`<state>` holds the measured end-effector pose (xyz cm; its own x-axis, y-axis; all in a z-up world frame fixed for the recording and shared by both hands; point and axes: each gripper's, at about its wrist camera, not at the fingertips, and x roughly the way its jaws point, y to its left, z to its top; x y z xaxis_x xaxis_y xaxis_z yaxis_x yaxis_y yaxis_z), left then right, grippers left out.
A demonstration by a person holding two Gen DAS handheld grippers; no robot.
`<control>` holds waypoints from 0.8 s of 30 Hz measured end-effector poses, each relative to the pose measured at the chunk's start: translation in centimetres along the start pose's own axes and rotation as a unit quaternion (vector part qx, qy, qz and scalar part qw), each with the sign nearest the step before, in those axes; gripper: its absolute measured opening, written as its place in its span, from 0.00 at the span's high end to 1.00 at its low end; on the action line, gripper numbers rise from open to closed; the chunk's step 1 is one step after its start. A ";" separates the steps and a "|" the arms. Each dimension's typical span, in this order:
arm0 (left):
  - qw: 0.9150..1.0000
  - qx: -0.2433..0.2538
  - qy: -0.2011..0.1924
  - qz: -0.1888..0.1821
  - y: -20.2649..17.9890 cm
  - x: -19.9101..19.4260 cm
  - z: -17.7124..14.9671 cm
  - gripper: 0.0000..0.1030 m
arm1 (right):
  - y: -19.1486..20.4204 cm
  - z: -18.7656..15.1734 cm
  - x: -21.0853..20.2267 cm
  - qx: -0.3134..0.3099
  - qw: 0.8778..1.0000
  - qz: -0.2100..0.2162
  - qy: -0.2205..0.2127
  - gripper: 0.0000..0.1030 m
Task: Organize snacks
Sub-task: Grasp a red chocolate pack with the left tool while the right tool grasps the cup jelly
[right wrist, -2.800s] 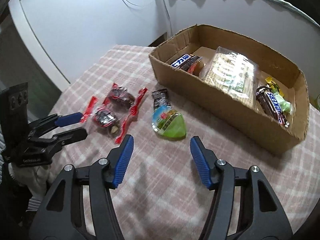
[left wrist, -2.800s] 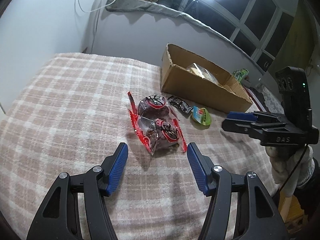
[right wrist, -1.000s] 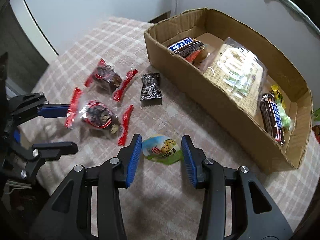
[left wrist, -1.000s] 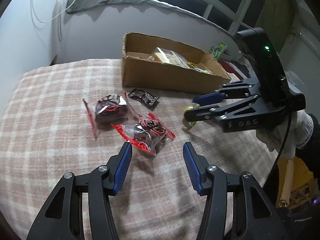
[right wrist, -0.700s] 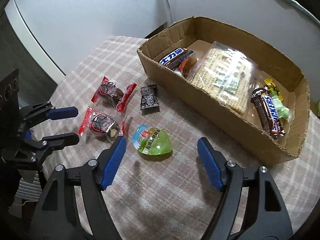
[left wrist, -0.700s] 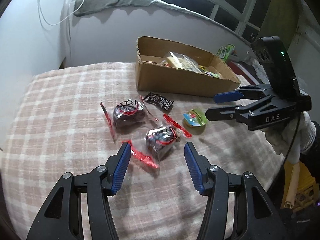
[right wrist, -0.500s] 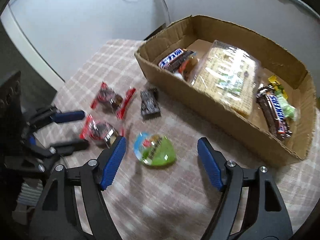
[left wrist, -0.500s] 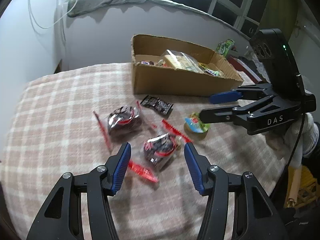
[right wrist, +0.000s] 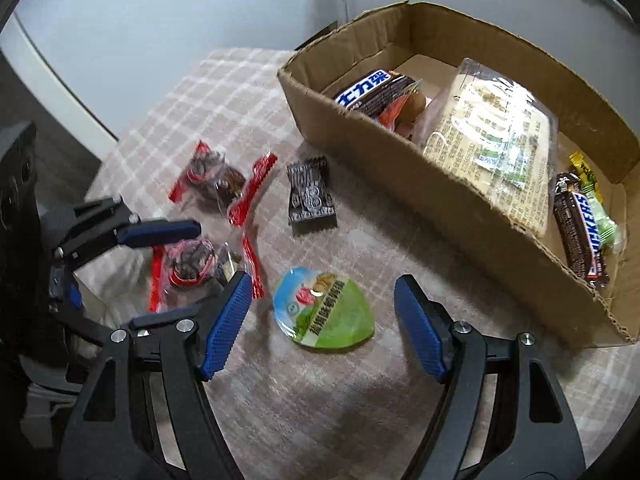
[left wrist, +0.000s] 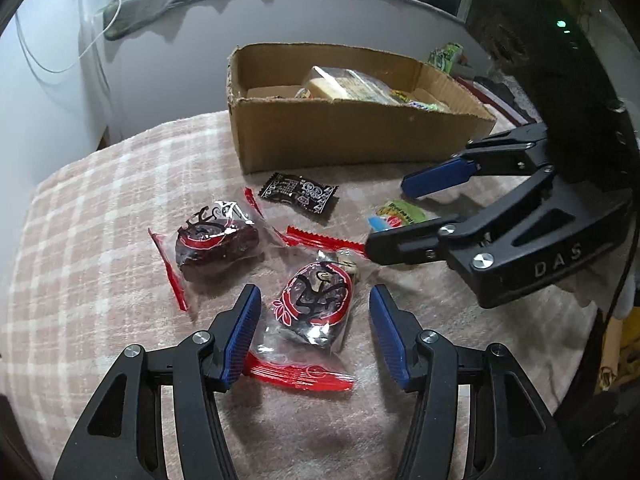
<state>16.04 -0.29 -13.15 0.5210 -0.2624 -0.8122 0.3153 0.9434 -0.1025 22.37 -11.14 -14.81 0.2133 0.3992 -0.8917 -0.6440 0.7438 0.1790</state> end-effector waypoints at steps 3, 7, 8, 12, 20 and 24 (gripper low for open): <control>1.000 -0.004 0.000 -0.001 0.0 0.2 0.0 0.46 | -0.2 -0.1 0.4 0.005 1.000 0.002 0.012 0.34; 1.000 0.006 0.002 0.006 -0.4 0.6 -0.2 0.50 | -0.4 -0.3 0.5 -0.007 1.000 -0.009 0.018 0.46; 1.000 0.007 0.001 0.008 -0.5 0.6 -0.2 0.53 | -0.3 -0.4 0.4 -0.009 1.000 -0.010 0.019 0.50; 1.000 -0.004 -0.004 0.008 -0.3 0.5 -0.1 0.58 | -0.1 -0.7 0.2 -0.017 0.999 -0.017 0.021 0.52; 1.000 -0.003 -0.012 0.012 -0.5 -0.1 -0.4 0.62 | -0.5 -1.6 -0.8 -0.011 1.000 -0.011 0.010 0.62; 1.000 -0.009 -0.021 0.010 -0.6 -0.9 -0.5 0.62 | -1.0 -2.1 -2.0 -0.005 1.000 -0.011 -0.001 0.63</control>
<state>14.97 -0.51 -12.63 0.5607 -0.2510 -0.7891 0.2908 0.9519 -0.0962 21.12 -13.80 -14.11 0.2297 0.3837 -0.8944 -0.6459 0.7475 0.1548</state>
